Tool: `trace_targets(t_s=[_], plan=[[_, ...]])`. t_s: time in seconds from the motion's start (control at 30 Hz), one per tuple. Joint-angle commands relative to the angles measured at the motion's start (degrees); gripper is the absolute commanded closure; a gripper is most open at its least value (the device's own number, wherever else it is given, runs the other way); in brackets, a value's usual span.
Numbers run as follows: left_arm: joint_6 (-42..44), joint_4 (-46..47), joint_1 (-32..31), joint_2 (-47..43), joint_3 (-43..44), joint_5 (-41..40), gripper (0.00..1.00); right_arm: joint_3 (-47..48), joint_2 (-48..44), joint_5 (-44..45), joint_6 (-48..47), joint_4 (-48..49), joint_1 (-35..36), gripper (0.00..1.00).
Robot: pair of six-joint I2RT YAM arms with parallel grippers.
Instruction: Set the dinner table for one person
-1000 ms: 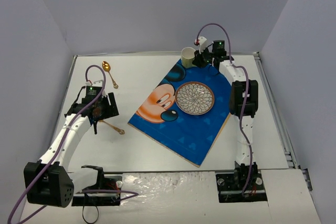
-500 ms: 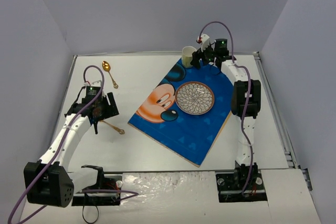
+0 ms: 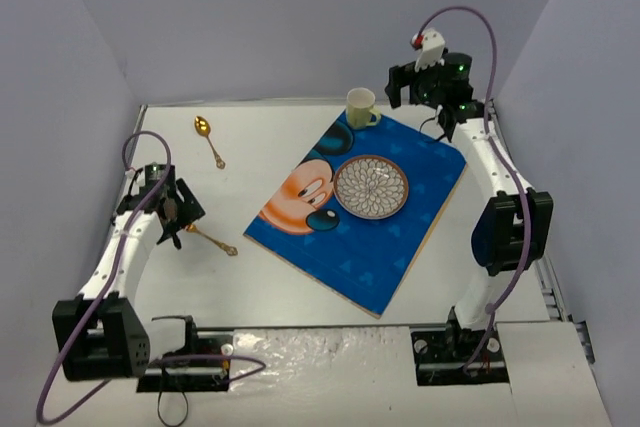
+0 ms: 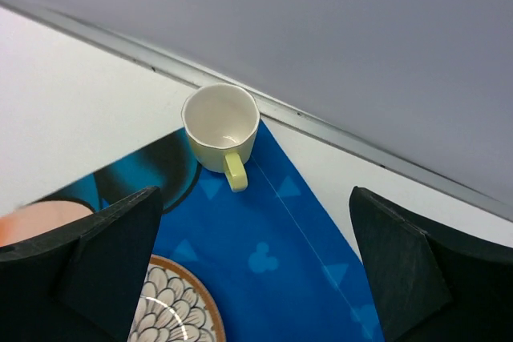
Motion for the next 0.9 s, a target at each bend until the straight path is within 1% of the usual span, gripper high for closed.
trace_targets(t_s=[0.0, 0.1, 0.23, 0.27, 0.3, 0.37, 0.67, 0.73, 0.77, 0.8, 0.83, 0.87], plan=[[-7.10, 4.23, 0.34, 2.21, -1.51, 0.32, 0.30, -6.41, -8.05, 6.54, 9.10, 4.64, 2.46, 0.01], [-11.25, 6.91, 0.28, 4.39, -3.89, 1.03, 0.30, -10.65, -11.82, 7.41, 11.87, 5.80, 4.34, 0.01], [-13.44, 8.57, -0.28, 7.55, -3.46, 0.22, 0.31, -15.73, -14.96, 7.89, 12.15, 6.69, 7.92, 0.01], [-14.07, 8.64, -0.84, 8.67, -3.04, -1.19, 0.31, -18.12, -16.43, 8.17, 12.15, 6.69, 8.91, 0.01], [-14.52, 8.56, -0.87, 9.99, -2.77, -1.25, 0.34, -19.16, -17.08, 8.27, 12.57, 6.60, 9.46, 0.01], [-15.87, 9.03, -1.02, 11.37, -2.84, -0.47, 0.35, -21.39, -18.91, 7.88, 13.06, 6.60, 10.34, 0.01], [-18.49, 11.32, -1.66, 18.54, -2.28, -0.33, 0.42, -27.22, -25.61, 8.35, 12.52, 5.08, 11.06, 0.01], [-18.76, 11.31, -1.66, 19.87, -1.93, -0.34, 0.46, -27.78, -26.79, 8.98, 12.06, 4.19, 11.06, 0.01], [-18.94, 11.21, -1.66, 20.33, -1.90, -0.37, 0.50, -28.00, -27.24, 9.20, 11.93, 3.86, 11.06, 0.01], [-19.19, 11.02, -1.66, 20.59, -1.96, -0.37, 0.55, -28.25, -27.74, 9.33, 11.80, 3.61, 11.06, 0.00], [-19.37, 10.93, -1.66, 20.59, -1.97, -0.37, 0.55, -28.42, -28.09, 9.33, 11.80, 3.61, 11.06, 0.00], [-19.56, 10.80, -1.66, 20.78, -2.35, -0.24, 0.65, -28.62, -28.55, 9.46, 11.61, 3.29, 11.06, 0.00]])
